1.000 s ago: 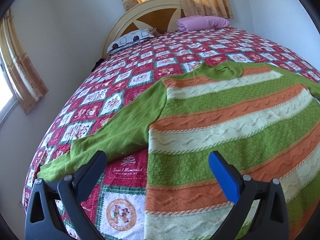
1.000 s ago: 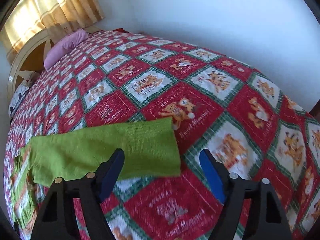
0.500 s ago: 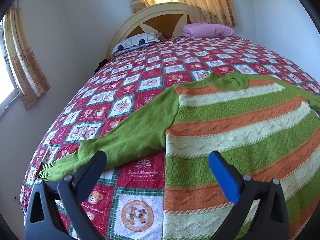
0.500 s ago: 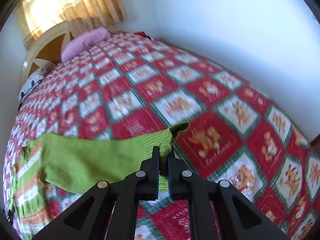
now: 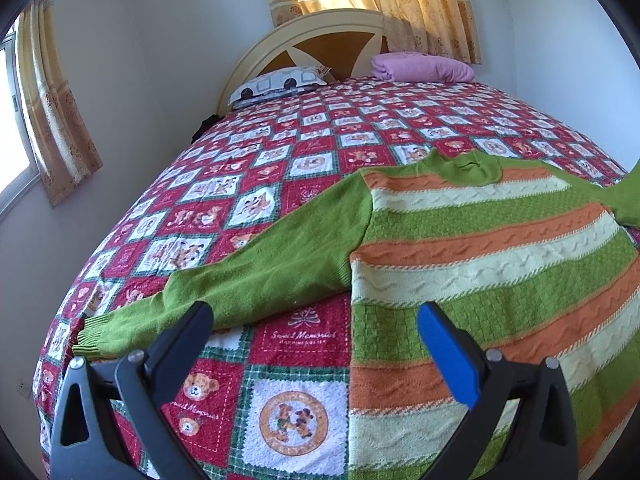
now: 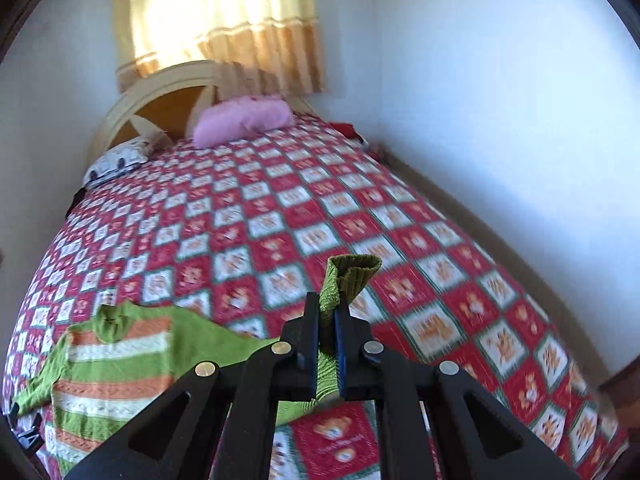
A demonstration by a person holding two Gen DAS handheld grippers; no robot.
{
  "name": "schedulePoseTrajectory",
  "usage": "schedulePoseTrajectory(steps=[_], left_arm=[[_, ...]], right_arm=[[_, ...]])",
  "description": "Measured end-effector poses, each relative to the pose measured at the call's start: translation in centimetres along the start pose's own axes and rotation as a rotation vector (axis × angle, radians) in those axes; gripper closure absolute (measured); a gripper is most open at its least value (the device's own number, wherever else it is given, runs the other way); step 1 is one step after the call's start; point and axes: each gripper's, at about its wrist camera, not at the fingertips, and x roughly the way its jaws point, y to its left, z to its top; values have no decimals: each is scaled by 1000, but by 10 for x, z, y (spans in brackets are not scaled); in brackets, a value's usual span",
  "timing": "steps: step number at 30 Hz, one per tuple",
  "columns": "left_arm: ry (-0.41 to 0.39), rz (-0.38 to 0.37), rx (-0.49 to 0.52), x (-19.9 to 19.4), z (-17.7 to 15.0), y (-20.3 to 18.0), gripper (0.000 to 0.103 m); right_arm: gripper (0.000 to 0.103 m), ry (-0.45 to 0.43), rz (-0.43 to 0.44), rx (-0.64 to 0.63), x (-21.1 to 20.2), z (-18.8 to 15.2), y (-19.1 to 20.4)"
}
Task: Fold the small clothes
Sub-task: 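Lift the sleeve with the right tool and fold it across the sweater body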
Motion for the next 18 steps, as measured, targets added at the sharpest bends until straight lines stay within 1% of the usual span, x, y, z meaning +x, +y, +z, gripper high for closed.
schedulePoseTrajectory(steps=[5,10,14,18], left_arm=[[8,-11,-15,2,-6,5,0],[15,-16,-26,4,-10,10,0],[18,-24,-42,7,-13,16,0],[24,-27,-54,10,-17,22,0]], right_arm=[[97,-35,31,-119,-16,17,60],[97,-67,75,-235,-31,25,121],[97,-81,115,-332,-41,28,172],[97,-90,162,-432,-47,21,228]])
